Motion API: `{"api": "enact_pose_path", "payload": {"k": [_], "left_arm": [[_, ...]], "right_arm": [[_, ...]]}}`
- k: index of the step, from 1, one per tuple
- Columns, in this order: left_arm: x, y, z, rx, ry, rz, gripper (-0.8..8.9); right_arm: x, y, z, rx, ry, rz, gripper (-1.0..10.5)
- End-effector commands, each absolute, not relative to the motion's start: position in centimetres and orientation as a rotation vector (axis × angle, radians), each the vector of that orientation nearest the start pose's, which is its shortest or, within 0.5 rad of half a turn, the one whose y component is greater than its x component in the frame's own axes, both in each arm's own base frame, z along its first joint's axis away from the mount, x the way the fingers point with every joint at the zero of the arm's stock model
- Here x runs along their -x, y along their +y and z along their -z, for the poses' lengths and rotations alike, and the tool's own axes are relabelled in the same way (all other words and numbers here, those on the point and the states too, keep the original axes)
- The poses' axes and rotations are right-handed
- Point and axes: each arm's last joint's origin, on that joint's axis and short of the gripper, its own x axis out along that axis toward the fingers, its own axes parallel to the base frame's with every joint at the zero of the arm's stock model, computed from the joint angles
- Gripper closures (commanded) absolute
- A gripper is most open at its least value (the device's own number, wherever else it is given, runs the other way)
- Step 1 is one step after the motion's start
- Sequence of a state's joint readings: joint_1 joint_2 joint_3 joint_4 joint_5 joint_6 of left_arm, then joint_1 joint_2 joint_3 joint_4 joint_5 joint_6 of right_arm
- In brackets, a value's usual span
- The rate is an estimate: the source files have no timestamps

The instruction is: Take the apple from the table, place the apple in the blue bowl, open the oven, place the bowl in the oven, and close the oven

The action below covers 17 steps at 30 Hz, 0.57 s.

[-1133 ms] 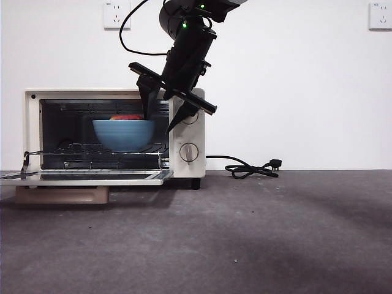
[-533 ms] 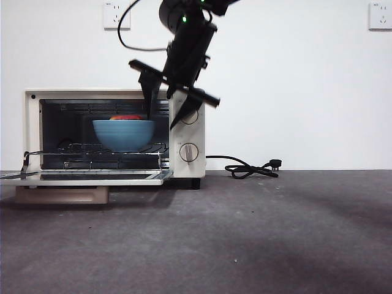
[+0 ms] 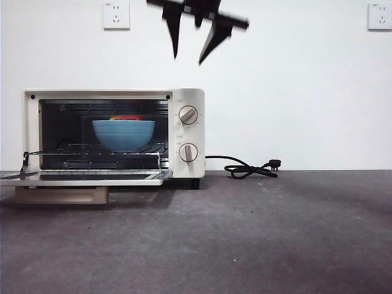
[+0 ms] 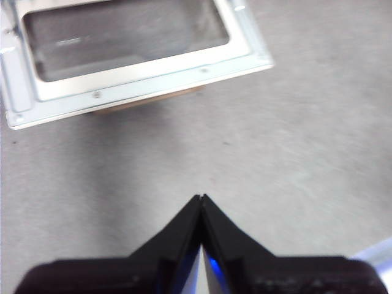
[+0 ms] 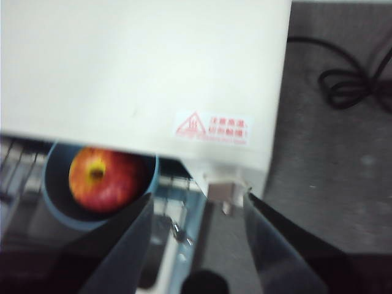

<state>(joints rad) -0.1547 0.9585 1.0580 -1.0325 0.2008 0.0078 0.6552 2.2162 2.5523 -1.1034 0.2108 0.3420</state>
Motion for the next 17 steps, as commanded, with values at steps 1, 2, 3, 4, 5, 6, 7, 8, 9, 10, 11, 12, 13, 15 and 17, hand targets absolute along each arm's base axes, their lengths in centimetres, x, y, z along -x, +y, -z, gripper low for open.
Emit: {"api": "enact_pose_path", "payload": {"k": [1, 2, 3, 4, 5, 6, 7, 8, 9, 10, 11, 12, 13, 15, 17], "left_arm": [[-17.6, -2.5, -32.0, 0.025, 0.945, 0.312, 8.21], [-18.2, -2.3, -31.8, 0.043, 0.948, 0.312, 8.21], [-18.9, -2.0, -31.5, 0.075, 0.954, 0.327, 8.21], [-19.4, -1.7, -31.2, 0.102, 0.958, 0.341, 8.21], [-19.8, -1.4, -31.0, 0.129, 0.963, 0.352, 8.21], [-20.5, -1.0, -30.6, 0.162, 0.97, 0.358, 8.22], [-21.0, -0.6, -30.3, 0.186, 0.976, 0.358, 8.22], [-21.5, -0.2, -30.0, 0.207, 0.98, 0.354, 8.21], [-22.0, 0.3, -29.5, 0.229, 0.987, 0.347, 8.21], [-22.5, 0.7, -29.1, 0.251, 0.994, 0.34, 8.21], [-22.8, 0.9, -28.6, 0.268, 1.001, 0.334, 8.21], [-23.2, 1.2, -27.9, 0.287, 1.012, 0.317, 8.22], [-23.6, 1.6, -27.1, 0.301, 1.022, 0.301, 8.21], [-24.0, 2.2, -25.2, 0.331, 1.047, 0.271, 8.21], [-24.0, 2.7, -23.2, 0.362, 1.076, 0.245, 8.21]], "right_arm": [[-35.1, 27.0, -40.0, 0.134, 0.75, -0.34, 7.0], [-34.5, 26.6, -40.7, 0.149, 0.748, -0.345, 7.0], [-33.8, 26.2, -41.4, 0.175, 0.741, -0.34, 7.1], [-33.3, 25.8, -42.0, 0.188, 0.736, -0.34, 7.4], [-32.7, 25.5, -42.6, 0.204, 0.727, -0.34, 7.7], [-32.0, 25.0, -43.4, 0.224, 0.717, -0.343, 7.8], [-31.5, 24.6, -43.9, 0.238, 0.71, -0.346, 8.0], [-30.9, 24.1, -44.5, 0.251, 0.705, -0.352, 8.0], [-30.3, 23.6, -45.1, 0.263, 0.703, -0.357, 8.2], [-29.6, 23.0, -45.7, 0.274, 0.708, -0.358, 8.7], [-29.0, 22.5, -46.1, 0.289, 0.714, -0.352, 8.9], [-28.3, 21.9, -46.6, 0.302, 0.711, -0.34, 9.0], [-27.8, 21.4, -47.3, 0.309, 0.691, -0.332, 9.0], [-26.3, 20.2, -48.8, 0.311, 0.644, -0.343, 9.0], [-25.0, 19.1, -50.1, 0.302, 0.604, -0.349, 9.0]]}}
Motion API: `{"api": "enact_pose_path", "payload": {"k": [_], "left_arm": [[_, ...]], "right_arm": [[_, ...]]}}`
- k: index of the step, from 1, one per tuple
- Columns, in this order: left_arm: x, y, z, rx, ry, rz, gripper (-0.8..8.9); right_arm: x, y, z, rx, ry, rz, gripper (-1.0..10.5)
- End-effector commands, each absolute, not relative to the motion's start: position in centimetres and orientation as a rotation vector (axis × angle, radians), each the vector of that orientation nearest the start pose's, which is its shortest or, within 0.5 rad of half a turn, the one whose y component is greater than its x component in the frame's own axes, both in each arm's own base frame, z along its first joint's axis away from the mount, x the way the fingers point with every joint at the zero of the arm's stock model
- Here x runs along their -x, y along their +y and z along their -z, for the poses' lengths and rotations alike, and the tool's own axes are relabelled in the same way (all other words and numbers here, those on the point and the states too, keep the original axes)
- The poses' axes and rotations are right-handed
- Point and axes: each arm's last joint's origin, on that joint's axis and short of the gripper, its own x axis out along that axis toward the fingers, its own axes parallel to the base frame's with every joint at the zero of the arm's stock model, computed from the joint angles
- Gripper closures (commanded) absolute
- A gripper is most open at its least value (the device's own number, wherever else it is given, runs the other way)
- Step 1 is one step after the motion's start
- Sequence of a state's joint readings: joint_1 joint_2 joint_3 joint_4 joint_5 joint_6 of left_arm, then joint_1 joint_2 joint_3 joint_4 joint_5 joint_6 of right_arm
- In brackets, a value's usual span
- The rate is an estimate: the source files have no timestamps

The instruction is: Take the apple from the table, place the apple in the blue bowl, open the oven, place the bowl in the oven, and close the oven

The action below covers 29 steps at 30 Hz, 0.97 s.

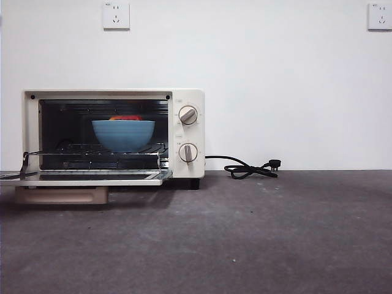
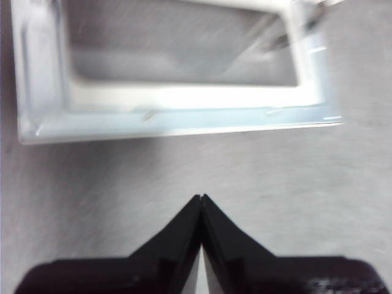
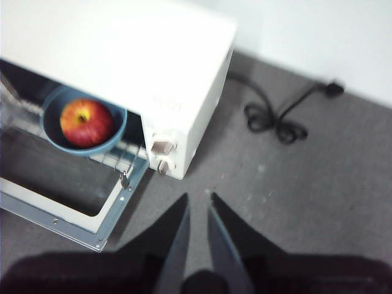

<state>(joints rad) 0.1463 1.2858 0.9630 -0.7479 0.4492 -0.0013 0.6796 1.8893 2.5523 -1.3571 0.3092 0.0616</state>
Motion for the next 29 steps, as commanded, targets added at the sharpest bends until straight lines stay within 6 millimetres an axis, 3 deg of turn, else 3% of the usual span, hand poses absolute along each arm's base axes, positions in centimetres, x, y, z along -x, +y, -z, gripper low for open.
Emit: {"api": "enact_pose_path", "payload": {"k": [1, 7, 12, 19, 23, 29], "left_arm": [[-23.7, 3.0, -21.9, 0.379, 1.097, 0.231, 8.21], [-22.2, 4.5, -17.1, 0.534, 1.159, 0.189, 8.22], [-21.9, 6.4, -16.1, 0.642, 1.122, 0.126, 8.22], [-21.6, 9.5, -16.5, 0.807, 0.987, 0.023, 8.22], [-21.7, 10.1, -16.5, 0.838, 0.952, -0.005, 8.21], [-22.9, 10.4, -15.5, 0.933, 0.92, 0.024, 8.21]], "right_arm": [[-24.1, 18.4, -50.9, 0.29, 0.58, -0.352, 9.2], [-20.3, 15.4, -53.8, 0.261, 0.48, -0.374, 9.5], [-17.7, 13.4, -54.1, 0.267, 0.476, -0.41, 9.5], [-14.7, 11.0, -50.7, 0.305, 0.6, -0.403, 9.5], [-12.9, 9.6, -48.4, 0.284, 0.628, -0.402, 9.5], [-10.2, 8.2, -45.3, 0.155, 0.588, -0.617, 9.5]]}}
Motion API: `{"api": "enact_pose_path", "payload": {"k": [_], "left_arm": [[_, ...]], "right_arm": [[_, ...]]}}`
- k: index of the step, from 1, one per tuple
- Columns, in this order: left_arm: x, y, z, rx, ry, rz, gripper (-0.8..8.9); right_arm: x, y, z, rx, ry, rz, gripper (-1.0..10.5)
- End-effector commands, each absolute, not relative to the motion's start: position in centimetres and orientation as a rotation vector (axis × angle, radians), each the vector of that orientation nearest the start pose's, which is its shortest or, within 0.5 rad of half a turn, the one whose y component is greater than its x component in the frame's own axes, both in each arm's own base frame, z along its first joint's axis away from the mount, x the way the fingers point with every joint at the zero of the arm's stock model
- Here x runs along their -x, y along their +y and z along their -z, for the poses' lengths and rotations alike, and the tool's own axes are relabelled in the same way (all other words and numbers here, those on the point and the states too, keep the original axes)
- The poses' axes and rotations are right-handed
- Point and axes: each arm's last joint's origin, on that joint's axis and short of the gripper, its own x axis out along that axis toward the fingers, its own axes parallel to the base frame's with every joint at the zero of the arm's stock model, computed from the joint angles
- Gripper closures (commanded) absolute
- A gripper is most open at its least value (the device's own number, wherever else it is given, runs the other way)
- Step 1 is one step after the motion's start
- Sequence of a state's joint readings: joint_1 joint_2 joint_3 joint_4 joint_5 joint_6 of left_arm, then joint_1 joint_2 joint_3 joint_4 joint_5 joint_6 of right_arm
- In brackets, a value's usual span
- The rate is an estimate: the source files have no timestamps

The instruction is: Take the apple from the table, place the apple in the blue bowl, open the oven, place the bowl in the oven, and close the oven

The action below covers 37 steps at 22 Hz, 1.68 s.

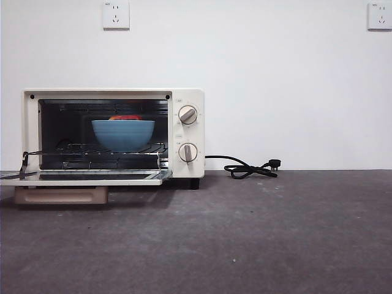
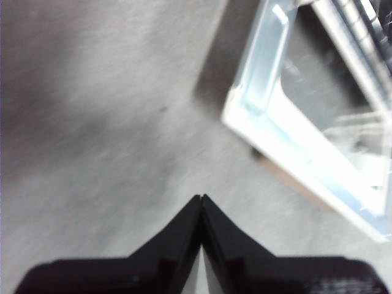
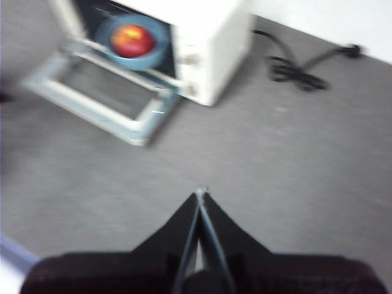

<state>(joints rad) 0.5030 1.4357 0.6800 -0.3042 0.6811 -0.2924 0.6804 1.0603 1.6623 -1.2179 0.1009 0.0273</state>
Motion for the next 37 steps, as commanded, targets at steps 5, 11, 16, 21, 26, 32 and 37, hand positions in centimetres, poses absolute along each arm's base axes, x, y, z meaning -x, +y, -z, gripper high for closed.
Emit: {"api": "enact_pose_path", "payload": {"k": [5, 11, 16, 21, 26, 32, 37], "left_arm": [[-24.0, 10.7, -14.1, 1.006, 0.917, 0.007, 8.2], [-27.3, 10.0, -13.9, 0.974, 0.952, 0.065, 8.2], [-29.0, 9.2, -15.2, 0.993, 0.941, 0.019, 8.2], [-28.9, 9.3, -14.9, 0.995, 0.952, -0.102, 8.2], [-29.3, 9.4, -15.2, 0.999, 0.912, -0.063, 8.2], [-29.6, 9.2, -15.7, 1.019, 0.883, 0.033, 8.2], [-31.0, 9.4, -17.7, 1.026, 0.827, 0.105, 8.2]], "right_arm": [[-8.4, 6.9, -42.4, 0.083, 0.583, -0.641, 9.5], [-7.4, 6.0, -40.6, 0.018, 0.626, -0.614, 9.5], [-7.4, 6.0, -40.6, 0.003, 0.631, -0.609, 9.5], [-7.4, 6.0, -40.6, 0.0, 0.633, -0.608, 9.5], [-7.4, 6.0, -40.6, -0.004, 0.634, -0.607, 9.5], [-7.4, 6.0, -40.6, -0.004, 0.634, -0.607, 9.5], [-7.4, 6.1, -40.6, -0.004, 0.634, -0.607, 9.5]]}}
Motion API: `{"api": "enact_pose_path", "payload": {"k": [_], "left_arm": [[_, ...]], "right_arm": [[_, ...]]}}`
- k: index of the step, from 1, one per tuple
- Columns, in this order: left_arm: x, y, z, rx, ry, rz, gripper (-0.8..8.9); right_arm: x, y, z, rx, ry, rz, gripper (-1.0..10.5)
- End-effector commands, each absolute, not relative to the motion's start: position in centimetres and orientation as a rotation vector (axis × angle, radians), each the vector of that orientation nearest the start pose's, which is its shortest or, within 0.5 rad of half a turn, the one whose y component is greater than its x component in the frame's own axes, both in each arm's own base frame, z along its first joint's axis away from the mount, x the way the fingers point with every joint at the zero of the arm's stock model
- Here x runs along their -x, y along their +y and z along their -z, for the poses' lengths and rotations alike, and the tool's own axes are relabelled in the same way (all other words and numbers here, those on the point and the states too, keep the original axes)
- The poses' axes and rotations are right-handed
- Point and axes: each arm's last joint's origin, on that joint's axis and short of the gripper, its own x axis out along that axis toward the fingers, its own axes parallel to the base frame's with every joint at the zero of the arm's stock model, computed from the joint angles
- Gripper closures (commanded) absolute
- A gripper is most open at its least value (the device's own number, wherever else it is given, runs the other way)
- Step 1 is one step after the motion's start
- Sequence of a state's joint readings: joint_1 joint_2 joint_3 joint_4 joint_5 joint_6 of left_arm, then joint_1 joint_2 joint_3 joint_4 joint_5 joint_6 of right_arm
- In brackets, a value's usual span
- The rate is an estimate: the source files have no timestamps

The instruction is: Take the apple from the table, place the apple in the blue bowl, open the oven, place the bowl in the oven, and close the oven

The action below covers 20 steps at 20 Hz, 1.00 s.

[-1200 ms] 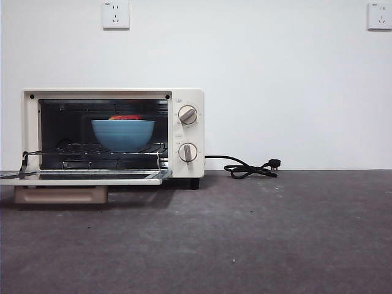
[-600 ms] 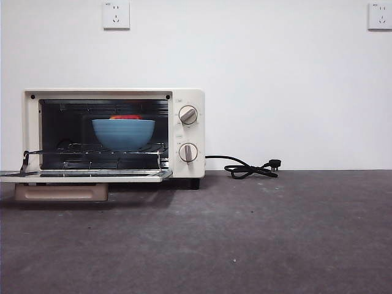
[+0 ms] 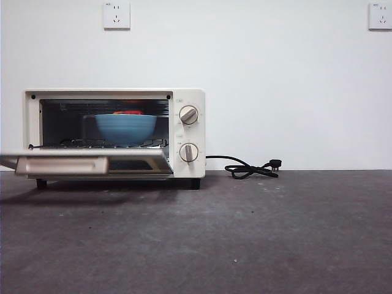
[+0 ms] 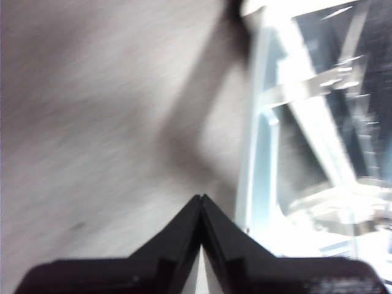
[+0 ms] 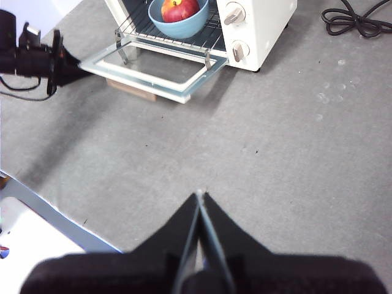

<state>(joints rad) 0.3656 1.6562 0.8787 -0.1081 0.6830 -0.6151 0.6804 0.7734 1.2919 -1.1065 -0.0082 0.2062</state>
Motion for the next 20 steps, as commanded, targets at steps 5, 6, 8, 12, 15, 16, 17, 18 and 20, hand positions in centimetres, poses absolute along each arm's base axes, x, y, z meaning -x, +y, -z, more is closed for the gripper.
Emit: {"api": "enact_pose_path", "payload": {"k": [5, 6, 8, 12, 15, 16, 17, 18, 20], "left_arm": [[-33.0, 9.6, -21.0, 1.022, 0.747, 0.158, 8.2], [-33.4, 9.5, -21.9, 1.009, 0.727, 0.173, 8.2], [-34.2, 9.2, -23.3, 0.987, 0.694, 0.196, 8.2], [-35.3, 8.5, -25.7, 0.947, 0.645, 0.25, 8.2], [-35.7, 8.1, -26.7, 0.937, 0.632, 0.304, 8.2], [-35.7, 7.9, -26.8, 0.939, 0.637, 0.328, 8.2], [-35.6, 7.8, -26.9, 0.942, 0.643, 0.344, 8.2], [-35.4, 7.7, -27.1, 0.942, 0.651, 0.354, 8.2], [-34.6, 7.3, -27.9, 0.898, 0.658, 0.37, 8.2]], "right_arm": [[-7.4, 6.1, -40.6, -0.004, 0.634, -0.606, 9.5], [-7.4, 6.1, -40.6, -0.004, 0.634, -0.606, 9.5], [-7.5, 6.1, -40.6, -0.003, 0.635, -0.605, 9.5], [-7.5, 6.1, -40.6, -0.003, 0.635, -0.594, 9.5], [-7.5, 6.1, -40.6, 0.002, 0.632, -0.579, 9.5], [-7.6, 6.1, -40.6, 0.003, 0.631, -0.574, 9.5], [-7.6, 6.0, -40.6, 0.005, 0.629, -0.568, 9.5], [-7.6, 6.0, -40.6, 0.007, 0.629, -0.56, 9.5], [-7.6, 6.0, -40.6, 0.011, 0.629, -0.551, 9.5]]}}
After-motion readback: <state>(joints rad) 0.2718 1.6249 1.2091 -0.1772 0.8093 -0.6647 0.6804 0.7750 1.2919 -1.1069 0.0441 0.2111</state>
